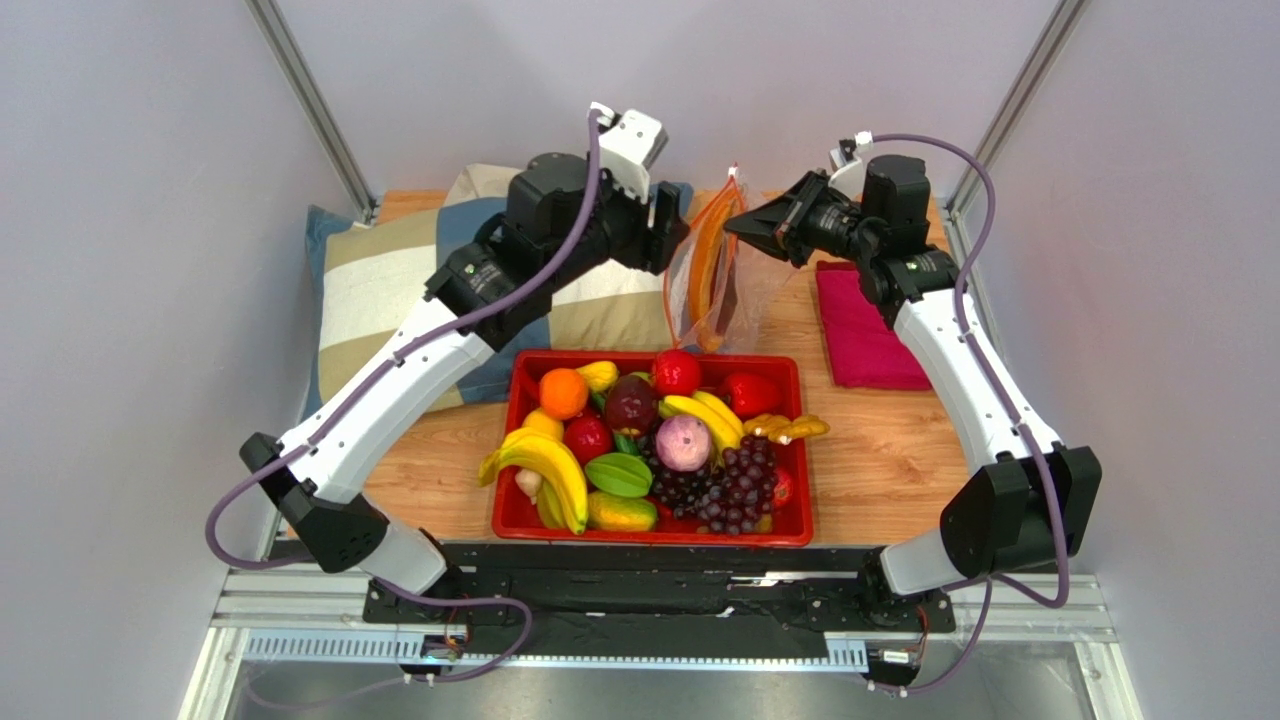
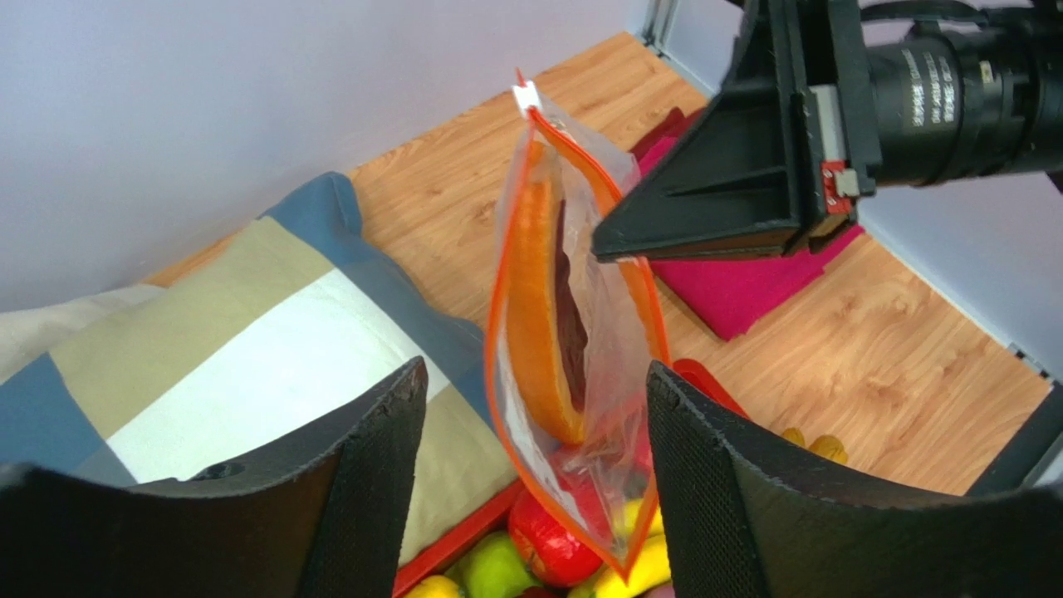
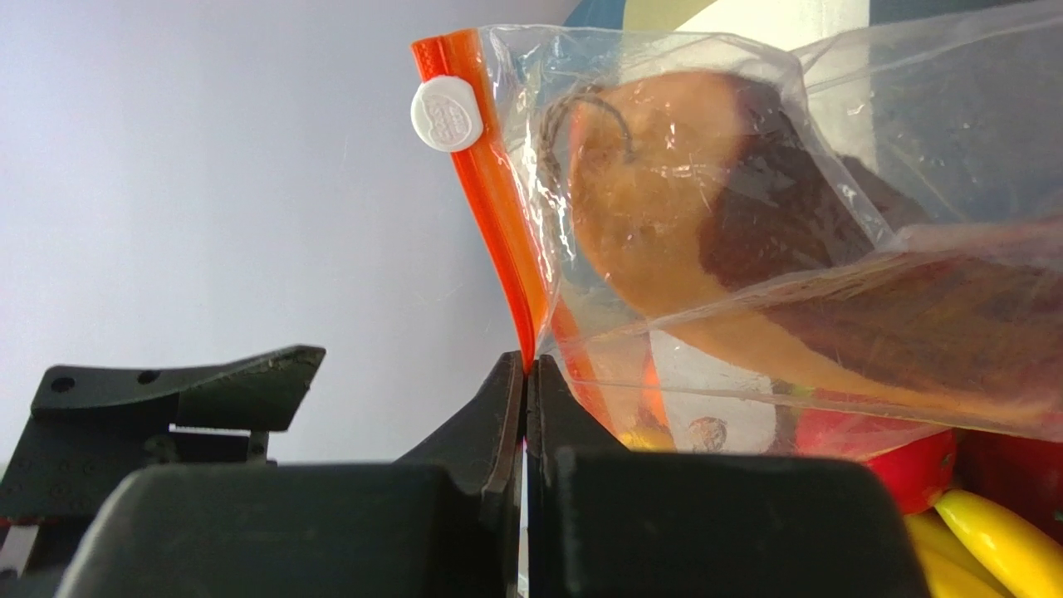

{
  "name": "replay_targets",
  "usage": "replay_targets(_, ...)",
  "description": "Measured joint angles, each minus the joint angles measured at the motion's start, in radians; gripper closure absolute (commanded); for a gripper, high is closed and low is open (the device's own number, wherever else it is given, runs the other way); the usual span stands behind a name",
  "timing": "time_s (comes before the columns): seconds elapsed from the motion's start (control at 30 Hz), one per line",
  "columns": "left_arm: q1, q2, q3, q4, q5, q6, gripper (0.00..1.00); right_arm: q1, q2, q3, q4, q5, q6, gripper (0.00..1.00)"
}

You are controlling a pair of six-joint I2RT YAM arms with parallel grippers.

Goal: Place the food in the zip-top bag and seal the zipper
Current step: Place the fake food in the zipper food storage bag, then adjust the zipper food storage bag at the center of the board.

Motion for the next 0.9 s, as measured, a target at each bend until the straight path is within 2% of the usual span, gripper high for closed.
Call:
replay_targets(0.13,0.069,0.016,0.021,-0.018,0.076,0.001,0.36,0.0,0.003,0.0,0.002,-0.011,0.01,1.0)
replay_targets(0.2,0.094,0.061,0.048,-0.041,0.126,0.006,0.33,0.0,0.005,0.0,0.003,-0.013,0.015,1.0)
replay_targets(0.33,0.103,0.15,0.089,-0.096,0.233,0.013,0.32,-0.003,0.008,0.0,0.009,-0.016,0.018,1.0)
replay_targets(0.43,0.101,0.192,0.098,-0.136,0.28,0.012,0.44,-0.006,0.01,0.001,0.011,-0.022,0.021,1.0)
replay_targets(0.53,0.098,0.227,0.116,-0.171,0.276,0.003,0.67,-0.013,0.01,0.003,0.014,-0.027,0.021,1.0)
replay_targets(0.57,0.098,0.237,0.125,-0.182,0.274,0.004,0.83,-0.016,0.01,0.004,0.013,-0.03,0.021,1.0)
replay_targets(0.67,0.098,0.256,0.148,-0.197,0.269,0.003,1.0,-0.034,0.015,0.023,-0.001,-0.032,0.011,1.0)
replay_targets(0.73,0.099,0.264,0.17,-0.2,0.268,0.003,0.95,-0.048,0.017,0.044,-0.026,-0.032,-0.007,1.0)
replay_targets(0.77,0.1,0.267,0.184,-0.2,0.268,0.005,0.79,-0.055,0.018,0.055,-0.04,-0.033,-0.018,1.0)
replay_targets(0.83,0.1,0.266,0.203,-0.195,0.269,0.005,0.6,-0.065,0.018,0.068,-0.061,-0.036,-0.04,1.0)
replay_targets(0.87,0.1,0.264,0.206,-0.188,0.27,0.009,0.43,-0.069,0.018,0.071,-0.072,-0.039,-0.053,1.0)
replay_targets(0.9,0.1,0.261,0.206,-0.174,0.269,0.008,0.37,-0.072,0.018,0.072,-0.081,-0.039,-0.061,1.0)
